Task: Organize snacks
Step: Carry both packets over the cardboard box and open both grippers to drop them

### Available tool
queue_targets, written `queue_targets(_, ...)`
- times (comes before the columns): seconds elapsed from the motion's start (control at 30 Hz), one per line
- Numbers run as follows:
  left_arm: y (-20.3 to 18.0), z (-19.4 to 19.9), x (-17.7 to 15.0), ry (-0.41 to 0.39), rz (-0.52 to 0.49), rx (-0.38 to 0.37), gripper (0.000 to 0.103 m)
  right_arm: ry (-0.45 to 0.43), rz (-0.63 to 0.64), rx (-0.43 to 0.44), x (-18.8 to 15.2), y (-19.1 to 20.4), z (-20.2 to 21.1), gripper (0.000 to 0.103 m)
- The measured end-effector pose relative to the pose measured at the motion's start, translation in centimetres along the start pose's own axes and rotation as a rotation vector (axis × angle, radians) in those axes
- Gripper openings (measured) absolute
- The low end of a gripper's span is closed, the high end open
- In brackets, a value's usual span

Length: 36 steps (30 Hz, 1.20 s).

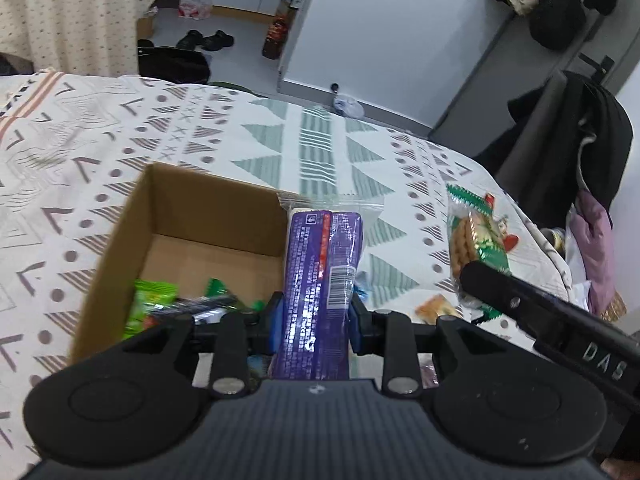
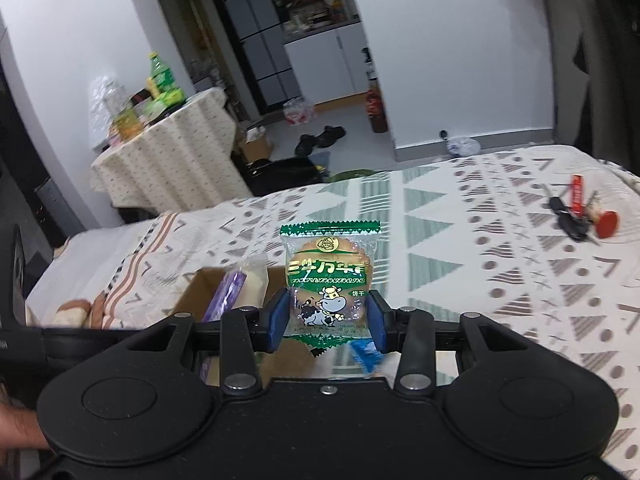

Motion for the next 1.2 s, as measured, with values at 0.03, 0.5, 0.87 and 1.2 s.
queue_targets(0.03,0.6,0.2,0.1,-0.002,0.004,0.003,0.030,0.007,0.007,0.003,-0.2,0.5,-0.3,0.040)
queue_targets(0.5,7.7,0.4,1.1,-0.003,0.042,0.079,0.031,0.048,0.070,0.018,-1.4,4.3,-3.3,0.040)
queue_targets(0.87,9.5,2.3,1.1,-0.005,0.028,0.127,0.064,0.068,0.077,0.117,-1.5,5.9,-4.5,0.057)
queue_targets(1.2,8.0,3.2,0.3,0.017,0.002,0.145,0.085,0.085,0.078,0.024,-1.5,3.6,-2.5,0.065)
Point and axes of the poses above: each gripper's, at about its wrist camera, not at the fingertips, and z roughly against the way its jaws point, y to its left, x to its top, the point moved 6 cm from there along -z, roughly the way its jaws point, and after that the axes turned 15 degrees about -z, right-handed, at the moved point
